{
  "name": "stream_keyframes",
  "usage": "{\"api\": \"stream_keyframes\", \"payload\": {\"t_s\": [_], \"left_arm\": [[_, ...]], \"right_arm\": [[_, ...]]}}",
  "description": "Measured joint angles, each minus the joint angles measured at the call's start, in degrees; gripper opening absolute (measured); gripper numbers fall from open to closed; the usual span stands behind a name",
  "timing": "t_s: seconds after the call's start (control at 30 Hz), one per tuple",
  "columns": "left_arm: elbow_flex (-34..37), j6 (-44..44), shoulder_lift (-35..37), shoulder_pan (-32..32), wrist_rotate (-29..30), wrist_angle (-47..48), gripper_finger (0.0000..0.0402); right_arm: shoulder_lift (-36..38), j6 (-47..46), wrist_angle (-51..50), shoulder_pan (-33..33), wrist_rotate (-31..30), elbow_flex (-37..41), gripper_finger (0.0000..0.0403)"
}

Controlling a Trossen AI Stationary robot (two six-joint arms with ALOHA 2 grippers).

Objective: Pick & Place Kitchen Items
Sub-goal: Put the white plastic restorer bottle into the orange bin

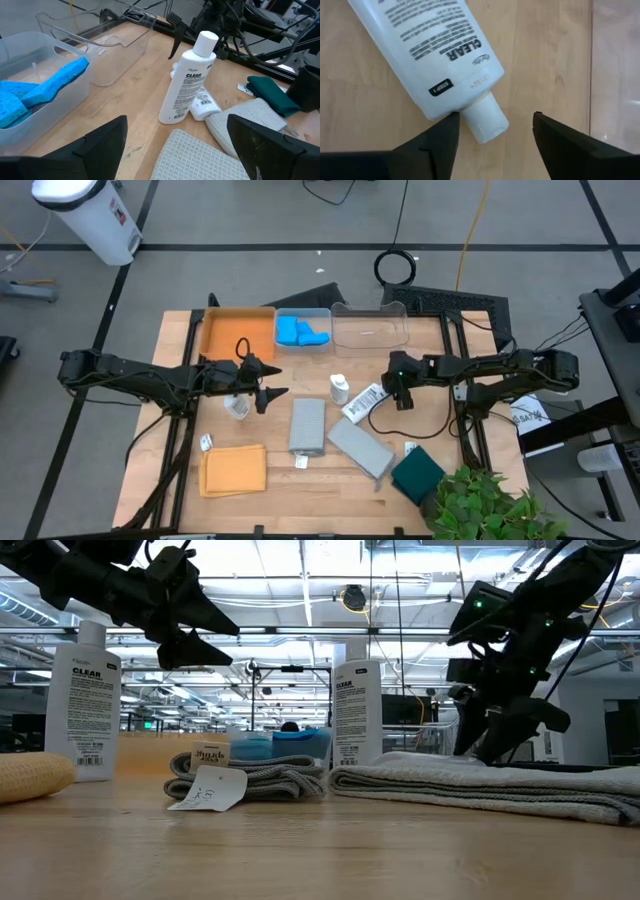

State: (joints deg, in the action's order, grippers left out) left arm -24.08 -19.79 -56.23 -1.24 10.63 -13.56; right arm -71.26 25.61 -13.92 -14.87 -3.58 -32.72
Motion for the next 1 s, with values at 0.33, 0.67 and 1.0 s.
{"api": "stream_keyframes", "payload": {"t_s": [0.33, 0.67, 1.0], "left_arm": [[0.0, 0.0, 0.0, 0.0, 0.0, 0.0, 0.0347], [0.0, 0.1, 0.0, 0.0, 0.0, 0.0, 0.0347], [0.0, 0.1, 0.0, 0.0, 0.0, 0.0, 0.0347]], "right_arm": [[-1.0, -2.3, 0.0, 0.0, 4.9, 0.0, 0.0221], [-5.6, -3.9, 0.3, 0.0, 8.9, 0.0, 0.0180], [-5.2, -3.9, 0.8, 1.2, 12.9, 0.0, 0.0101]]}}
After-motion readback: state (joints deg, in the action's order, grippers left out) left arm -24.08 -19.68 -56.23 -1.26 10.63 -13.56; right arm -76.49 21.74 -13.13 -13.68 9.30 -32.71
